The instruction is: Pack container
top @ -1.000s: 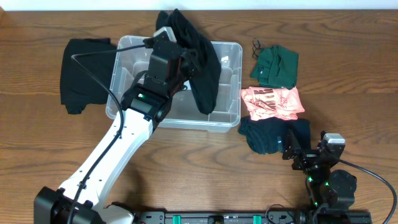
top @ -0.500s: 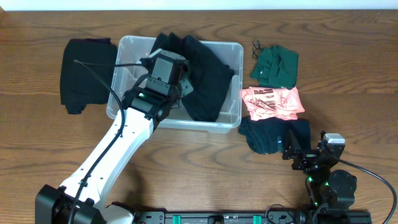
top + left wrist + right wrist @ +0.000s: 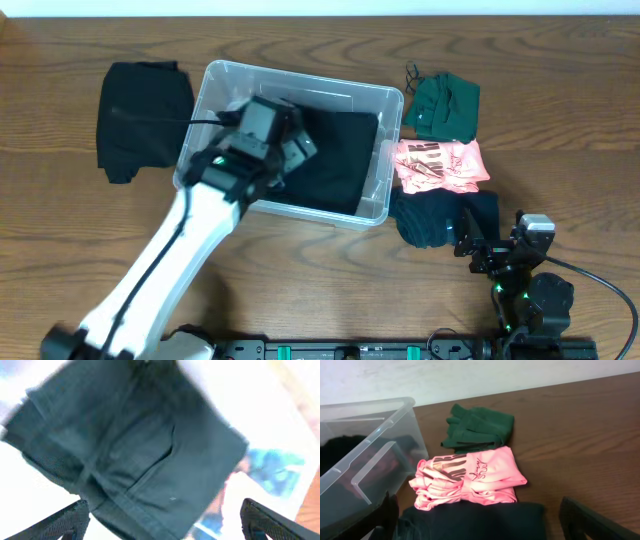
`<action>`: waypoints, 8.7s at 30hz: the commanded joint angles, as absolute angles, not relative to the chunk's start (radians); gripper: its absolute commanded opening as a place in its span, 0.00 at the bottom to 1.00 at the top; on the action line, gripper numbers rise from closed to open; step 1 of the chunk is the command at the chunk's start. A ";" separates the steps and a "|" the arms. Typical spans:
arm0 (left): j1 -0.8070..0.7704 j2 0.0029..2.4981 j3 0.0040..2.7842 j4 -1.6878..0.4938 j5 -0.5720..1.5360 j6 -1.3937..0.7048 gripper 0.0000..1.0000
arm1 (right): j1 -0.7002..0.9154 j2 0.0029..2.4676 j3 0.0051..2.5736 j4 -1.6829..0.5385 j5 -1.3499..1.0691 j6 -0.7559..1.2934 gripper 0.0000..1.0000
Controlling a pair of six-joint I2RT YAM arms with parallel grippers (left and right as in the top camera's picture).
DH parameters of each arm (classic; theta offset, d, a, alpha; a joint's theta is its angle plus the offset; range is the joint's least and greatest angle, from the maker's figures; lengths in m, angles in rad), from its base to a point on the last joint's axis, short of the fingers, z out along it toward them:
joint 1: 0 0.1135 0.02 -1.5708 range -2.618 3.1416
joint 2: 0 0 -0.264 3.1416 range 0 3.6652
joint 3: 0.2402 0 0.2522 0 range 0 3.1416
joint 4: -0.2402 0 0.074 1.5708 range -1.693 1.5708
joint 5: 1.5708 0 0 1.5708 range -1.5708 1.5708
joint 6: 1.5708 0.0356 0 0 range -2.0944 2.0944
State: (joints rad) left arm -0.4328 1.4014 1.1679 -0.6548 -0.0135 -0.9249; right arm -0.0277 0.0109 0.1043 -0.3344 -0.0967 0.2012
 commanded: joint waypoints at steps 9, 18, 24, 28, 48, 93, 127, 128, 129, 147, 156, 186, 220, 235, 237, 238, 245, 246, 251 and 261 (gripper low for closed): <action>-0.169 0.986 1.180 -0.682 -0.406 -0.646 0.98 | -0.014 0.006 0.103 -0.337 -0.094 0.209 0.99; 0.408 1.058 1.180 -0.682 0.037 -0.508 0.98 | -0.014 0.006 0.103 -0.337 -0.094 0.209 0.99; 0.721 1.336 1.180 -0.572 0.614 -0.438 0.98 | -0.014 0.006 0.103 -0.337 -0.094 0.209 0.99; 0.815 1.527 1.180 -0.447 0.894 -0.426 0.98 | -0.014 0.006 0.103 -0.337 -0.094 0.208 0.99; 0.851 1.955 1.180 -0.125 0.818 -0.316 0.98 | -0.014 0.006 0.103 -0.337 -0.094 0.209 0.99; 0.670 2.024 1.180 -0.036 1.013 -0.365 0.06 | -0.014 0.006 0.103 -0.336 -0.094 0.209 0.99; 0.736 1.293 1.216 -0.297 1.142 -0.379 0.06 | -0.014 0.006 0.103 -0.337 -0.094 0.209 0.99; 0.722 1.266 1.216 -0.245 1.153 -0.429 0.06 | -0.014 0.006 0.103 -0.337 -0.094 0.209 0.99; 0.703 1.240 1.216 -0.192 1.154 -0.475 0.06 | -0.014 0.006 0.103 -0.337 -0.094 0.209 0.99; 0.005 1.230 1.215 0.118 0.957 -0.523 0.06 | -0.014 0.006 0.103 -0.337 -0.094 0.209 0.99; -0.170 1.301 1.195 0.099 0.799 -0.361 0.06 | -0.014 0.006 0.103 -0.337 -0.094 0.208 0.99; 0.069 1.534 1.195 -0.804 0.364 -0.094 0.08 | -0.014 0.006 0.103 -0.336 -0.094 0.209 0.99; -0.135 1.779 1.243 -0.363 0.280 -0.231 0.39 | -0.014 0.006 0.103 -0.337 -0.094 0.209 0.99; -0.120 1.849 1.266 -0.485 0.171 -0.319 0.41 | -0.014 0.006 0.103 -0.337 -0.094 0.209 0.99; -0.105 1.744 1.296 -0.509 0.171 -0.336 0.49 | -0.014 0.006 0.103 -0.337 -0.094 0.209 0.99; -0.101 1.715 1.306 -0.516 0.171 -0.336 0.52 | -0.014 0.006 0.103 -0.337 -0.094 0.209 0.99; -0.001 1.367 1.400 -0.574 0.150 -0.336 0.75 | -0.014 0.006 0.103 -0.337 -0.094 0.209 0.99; 0.033 1.315 1.400 -0.575 0.134 -0.339 0.75 | -0.014 0.006 0.103 -0.337 -0.094 0.209 0.99; 0.212 1.172 1.400 -0.609 0.113 -0.351 0.79 | -0.014 0.006 0.103 -0.337 -0.094 0.209 0.99; 0.492 1.171 1.398 -0.731 0.114 -0.369 0.98 | -0.014 0.006 0.103 -0.317 -0.103 0.236 0.99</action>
